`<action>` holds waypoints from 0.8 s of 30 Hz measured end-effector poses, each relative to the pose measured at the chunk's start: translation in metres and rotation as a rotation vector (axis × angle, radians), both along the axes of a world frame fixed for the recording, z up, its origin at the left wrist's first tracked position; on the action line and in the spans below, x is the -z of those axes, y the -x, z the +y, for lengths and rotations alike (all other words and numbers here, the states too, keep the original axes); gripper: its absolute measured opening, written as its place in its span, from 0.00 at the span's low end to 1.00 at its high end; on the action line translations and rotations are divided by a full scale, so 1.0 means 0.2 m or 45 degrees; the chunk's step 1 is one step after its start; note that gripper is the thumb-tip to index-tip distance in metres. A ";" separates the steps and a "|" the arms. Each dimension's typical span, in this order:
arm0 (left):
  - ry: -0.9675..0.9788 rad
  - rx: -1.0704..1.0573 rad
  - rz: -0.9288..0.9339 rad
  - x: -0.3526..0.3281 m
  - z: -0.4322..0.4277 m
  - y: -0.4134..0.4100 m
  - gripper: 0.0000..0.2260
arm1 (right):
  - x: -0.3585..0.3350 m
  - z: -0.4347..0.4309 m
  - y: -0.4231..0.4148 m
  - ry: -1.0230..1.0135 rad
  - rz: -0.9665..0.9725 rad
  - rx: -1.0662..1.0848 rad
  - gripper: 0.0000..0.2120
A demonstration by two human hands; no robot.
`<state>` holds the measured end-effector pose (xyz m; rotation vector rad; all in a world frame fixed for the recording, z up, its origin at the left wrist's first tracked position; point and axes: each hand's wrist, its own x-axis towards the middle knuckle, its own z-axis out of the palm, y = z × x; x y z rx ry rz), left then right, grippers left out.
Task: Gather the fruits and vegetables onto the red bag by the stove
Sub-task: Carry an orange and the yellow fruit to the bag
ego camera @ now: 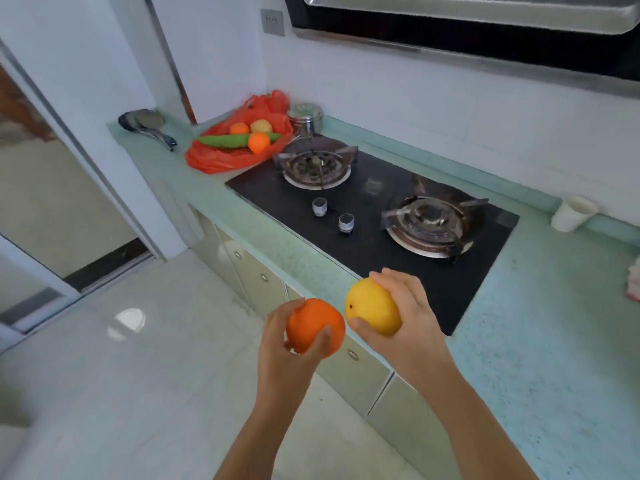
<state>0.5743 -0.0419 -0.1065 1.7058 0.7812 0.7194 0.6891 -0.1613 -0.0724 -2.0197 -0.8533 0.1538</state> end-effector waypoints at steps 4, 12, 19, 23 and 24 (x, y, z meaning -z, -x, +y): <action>0.001 -0.089 -0.011 -0.01 0.19 -0.04 0.21 | 0.01 0.21 -0.06 0.004 -0.004 -0.107 0.27; -0.006 -0.215 -0.058 0.03 0.74 -0.11 0.21 | 0.06 0.78 -0.15 0.071 -0.051 -0.207 0.29; -0.010 -0.104 -0.027 0.05 1.56 -0.15 0.21 | 0.11 1.55 -0.15 0.075 0.010 -0.091 0.28; -0.046 -0.051 -0.032 -0.02 2.07 -0.13 0.20 | 0.06 2.03 -0.11 0.045 0.034 -0.049 0.27; -0.057 -0.049 -0.033 -0.04 2.18 -0.13 0.20 | 0.05 2.14 -0.11 0.041 0.038 -0.048 0.27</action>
